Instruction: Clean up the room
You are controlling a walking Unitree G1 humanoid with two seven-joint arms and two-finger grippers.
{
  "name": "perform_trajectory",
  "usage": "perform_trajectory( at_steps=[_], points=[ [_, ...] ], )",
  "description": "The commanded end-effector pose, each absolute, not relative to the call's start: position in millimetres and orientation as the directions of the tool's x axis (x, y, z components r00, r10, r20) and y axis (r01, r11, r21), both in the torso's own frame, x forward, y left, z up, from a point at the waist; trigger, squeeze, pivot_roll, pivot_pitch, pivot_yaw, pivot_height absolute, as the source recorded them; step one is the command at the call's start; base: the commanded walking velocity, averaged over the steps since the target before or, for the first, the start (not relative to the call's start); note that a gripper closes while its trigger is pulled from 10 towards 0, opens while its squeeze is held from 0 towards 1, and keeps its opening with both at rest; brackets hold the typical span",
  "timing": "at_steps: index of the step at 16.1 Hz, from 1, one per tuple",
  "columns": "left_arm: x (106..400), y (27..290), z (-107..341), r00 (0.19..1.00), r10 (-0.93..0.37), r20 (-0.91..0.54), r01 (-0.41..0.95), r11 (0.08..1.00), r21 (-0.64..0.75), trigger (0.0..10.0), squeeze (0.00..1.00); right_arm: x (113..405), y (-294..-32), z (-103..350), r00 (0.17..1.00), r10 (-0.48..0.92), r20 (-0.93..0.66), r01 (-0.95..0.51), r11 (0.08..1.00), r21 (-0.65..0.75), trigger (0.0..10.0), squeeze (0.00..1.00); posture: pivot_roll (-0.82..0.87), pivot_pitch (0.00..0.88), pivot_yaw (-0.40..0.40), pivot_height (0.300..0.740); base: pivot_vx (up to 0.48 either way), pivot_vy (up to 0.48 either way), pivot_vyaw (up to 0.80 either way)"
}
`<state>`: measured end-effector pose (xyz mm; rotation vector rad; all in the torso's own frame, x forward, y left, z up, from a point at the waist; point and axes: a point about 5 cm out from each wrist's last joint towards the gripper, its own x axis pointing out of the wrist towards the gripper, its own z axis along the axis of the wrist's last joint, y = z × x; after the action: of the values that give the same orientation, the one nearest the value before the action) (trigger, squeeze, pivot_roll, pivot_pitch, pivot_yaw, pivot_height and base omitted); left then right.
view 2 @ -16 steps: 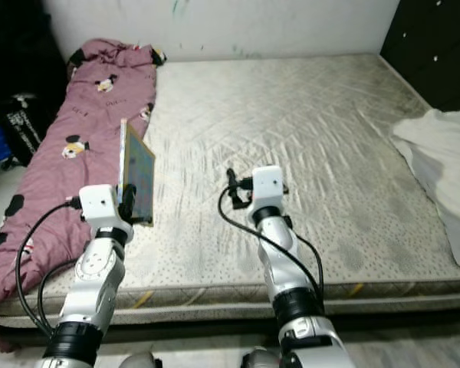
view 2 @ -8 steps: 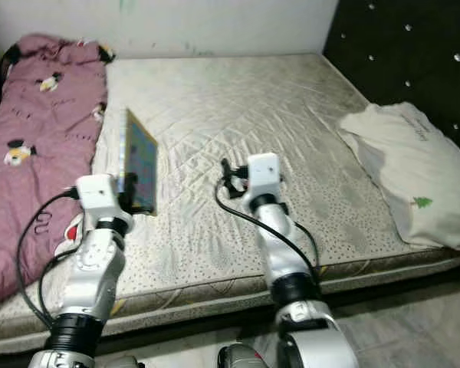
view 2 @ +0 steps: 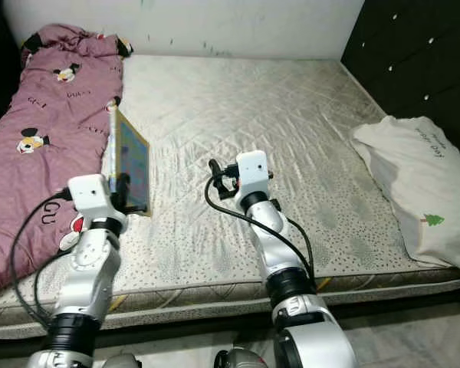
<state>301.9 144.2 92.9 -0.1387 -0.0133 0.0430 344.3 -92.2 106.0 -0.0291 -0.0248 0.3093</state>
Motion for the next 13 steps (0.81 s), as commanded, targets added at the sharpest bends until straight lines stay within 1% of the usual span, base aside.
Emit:
perform_trajectory(
  at_steps=[1, 13],
  points=[
    [306.8, 142.3, 107.8, 0.997, 0.036, 0.07, -0.026, 0.99, -0.138, 10.0, 0.0, 347.6, -93.1, 110.1, 0.951, 0.308, 0.028, -0.306, 0.951, -0.043, 10.0, 0.0, 0.07, 0.0, -0.069, 0.74, 0.0, -0.311, 0.0],
    [307.2, 141.5, 107.2, 0.997, 0.042, 0.066, -0.032, 0.989, -0.146, 10.0, 0.0, 348.6, -90.4, 108.3, 0.943, 0.334, 0.016, -0.332, 0.941, -0.057, 10.0, 0.0, 0.07, 0.0, -0.078, 0.74, 0.0, -0.329, 0.0]
  ],
)
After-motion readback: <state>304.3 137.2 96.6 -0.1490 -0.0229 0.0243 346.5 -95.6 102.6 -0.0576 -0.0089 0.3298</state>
